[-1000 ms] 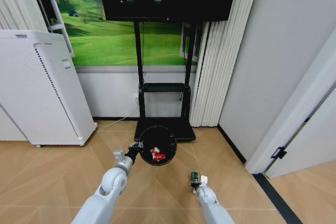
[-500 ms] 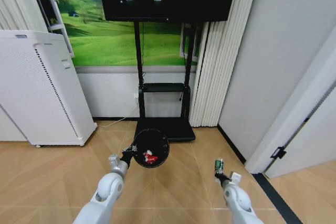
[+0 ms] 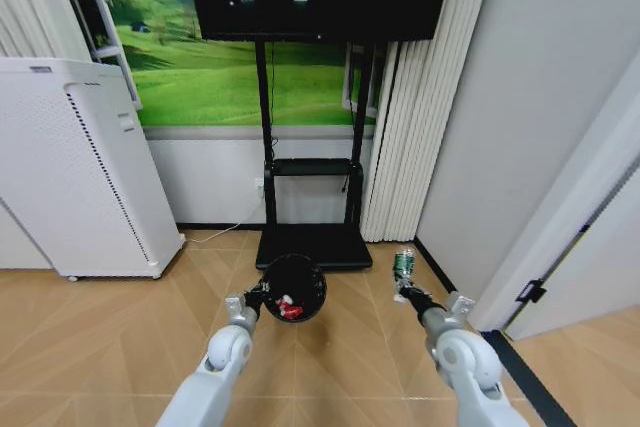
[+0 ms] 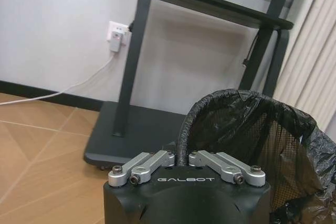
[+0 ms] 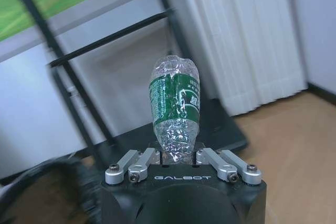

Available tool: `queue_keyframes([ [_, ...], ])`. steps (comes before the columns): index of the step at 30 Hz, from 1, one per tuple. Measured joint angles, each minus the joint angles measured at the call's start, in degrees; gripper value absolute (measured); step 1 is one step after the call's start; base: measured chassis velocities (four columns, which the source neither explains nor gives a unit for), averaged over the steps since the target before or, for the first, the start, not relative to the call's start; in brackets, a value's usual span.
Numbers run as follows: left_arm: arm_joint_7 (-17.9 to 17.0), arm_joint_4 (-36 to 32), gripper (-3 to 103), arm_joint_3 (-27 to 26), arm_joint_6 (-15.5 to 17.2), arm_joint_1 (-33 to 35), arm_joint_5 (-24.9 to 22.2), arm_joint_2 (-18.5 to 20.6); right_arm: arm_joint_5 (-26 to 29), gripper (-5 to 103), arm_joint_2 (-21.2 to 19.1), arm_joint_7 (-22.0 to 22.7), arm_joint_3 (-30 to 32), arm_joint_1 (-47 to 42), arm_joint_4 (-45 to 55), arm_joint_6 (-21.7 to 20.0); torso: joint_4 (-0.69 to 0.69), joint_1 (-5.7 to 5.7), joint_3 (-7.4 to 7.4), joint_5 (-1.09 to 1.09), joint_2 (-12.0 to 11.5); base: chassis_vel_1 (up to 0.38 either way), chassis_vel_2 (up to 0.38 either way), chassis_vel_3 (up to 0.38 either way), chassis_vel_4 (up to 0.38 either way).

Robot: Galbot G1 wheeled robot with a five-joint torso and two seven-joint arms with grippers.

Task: Pick up the trash bin and place the garbage on the floor into it.

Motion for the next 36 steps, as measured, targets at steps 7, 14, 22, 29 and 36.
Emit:
queue_keyframes([
  [7, 0.6, 1.6, 6, 1.3, 0.0, -1.3, 0.9, -3.0, -3.6, 25, -1.2, 0.1, -10.0, 0.7, 0.4, 0.0, 0.00, 0.00, 0.00, -0.01, 0.0, 0.000, 0.000, 0.000, 0.000],
  [14, 0.1, 2.0, 6, 2.3, 0.0, -1.4, 1.8, -5.0, -6.0, 26, -1.9, 0.7, -17.9, 2.5, -1.3, 0.2, 0.00, 0.00, 0.00, -0.01, 0.0, 0.000, 0.000, 0.000, 0.000],
  [22, -0.9, -0.3, 6, 3.1, 0.4, -0.6, 1.0, -3.6, -7.7, 52, -1.3, 2.3, -20.8, 3.5, -5.8, -0.1, 0.01, 0.00, 0.00, 0.00, 0.0, 0.000, 0.000, 0.000, 0.000],
  [29, -0.8, -1.0, 6, 3.3, 0.7, -0.4, 0.7, -2.8, -8.1, 74, -0.5, 2.8, -19.9, 3.3, -6.1, 0.0, 0.01, 0.00, 0.00, 0.00, 0.0, 0.000, 0.000, 0.000, 0.000],
  [36, -0.6, -2.4, 6, 2.5, 0.7, 0.5, 0.4, -2.3, -8.2, 99, -0.3, 3.2, -17.4, 2.5, -5.1, 1.5, 0.00, 0.00, 0.00, 0.00, 0.0, 0.000, 0.000, 0.000, 0.000],
])
